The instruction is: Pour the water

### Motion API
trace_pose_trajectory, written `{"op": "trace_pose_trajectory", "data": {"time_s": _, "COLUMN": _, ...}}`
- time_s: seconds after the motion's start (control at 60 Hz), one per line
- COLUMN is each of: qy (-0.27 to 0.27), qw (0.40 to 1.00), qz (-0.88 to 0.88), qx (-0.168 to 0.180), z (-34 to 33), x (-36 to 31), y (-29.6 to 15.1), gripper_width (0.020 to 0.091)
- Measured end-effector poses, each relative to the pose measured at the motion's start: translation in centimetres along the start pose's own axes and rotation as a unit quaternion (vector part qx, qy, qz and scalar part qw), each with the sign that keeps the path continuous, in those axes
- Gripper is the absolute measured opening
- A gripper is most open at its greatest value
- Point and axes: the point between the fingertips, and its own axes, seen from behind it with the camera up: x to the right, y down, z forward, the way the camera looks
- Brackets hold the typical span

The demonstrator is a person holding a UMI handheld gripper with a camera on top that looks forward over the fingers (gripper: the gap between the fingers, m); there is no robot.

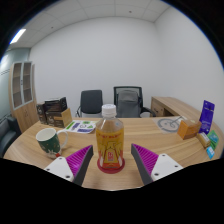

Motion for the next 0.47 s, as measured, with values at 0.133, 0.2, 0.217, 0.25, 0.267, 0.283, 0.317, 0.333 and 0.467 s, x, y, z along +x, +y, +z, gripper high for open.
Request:
{"op": "trace_pose_trajectory", "data": {"time_s": 0.133, "qy": 0.011, "qw": 1.0, "qz": 0.003, "qx": 0.0, "z": -7.5, "x": -2.5, "y": -2.0, "gripper_width": 0.0843}}
{"op": "trace_pose_trajectory", "data": {"time_s": 0.2, "qy": 0.013, "qw": 1.0, "qz": 0.015, "qx": 0.001, "z": -11.7, "x": -5.0, "y": -3.1, "gripper_width": 0.0842}}
{"op": "trace_pose_trajectory", "data": {"time_s": 0.217, "qy": 0.013, "qw": 1.0, "qz": 0.018, "qx": 0.003, "z": -12.8, "x": -5.6, "y": -3.5, "gripper_width": 0.0844}}
{"op": "trace_pose_trajectory", "data": {"time_s": 0.25, "qy": 0.013, "qw": 1.0, "qz": 0.023, "qx": 0.006, "z": -14.9, "x": -7.0, "y": -4.2, "gripper_width": 0.0842}}
{"op": "trace_pose_trajectory", "data": {"time_s": 0.267, "qy": 0.014, "qw": 1.0, "qz": 0.024, "qx": 0.006, "z": -16.0, "x": -7.7, "y": -4.5, "gripper_width": 0.0841}}
{"op": "trace_pose_trajectory", "data": {"time_s": 0.283, "qy": 0.018, "qw": 1.0, "qz": 0.024, "qx": 0.007, "z": -17.0, "x": -8.3, "y": -4.9, "gripper_width": 0.0843}}
{"op": "trace_pose_trajectory", "data": {"time_s": 0.317, "qy": 0.025, "qw": 0.999, "qz": 0.026, "qx": 0.01, "z": -19.1, "x": -9.4, "y": -5.5, "gripper_width": 0.0843}}
{"op": "trace_pose_trajectory", "data": {"time_s": 0.333, "qy": 0.029, "qw": 0.999, "qz": 0.027, "qx": 0.01, "z": -20.1, "x": -9.9, "y": -5.7, "gripper_width": 0.0841}}
{"op": "trace_pose_trajectory", "data": {"time_s": 0.467, "qy": 0.04, "qw": 0.998, "qz": 0.039, "qx": 0.019, "z": -27.2, "x": -13.9, "y": -7.3, "gripper_width": 0.084}}
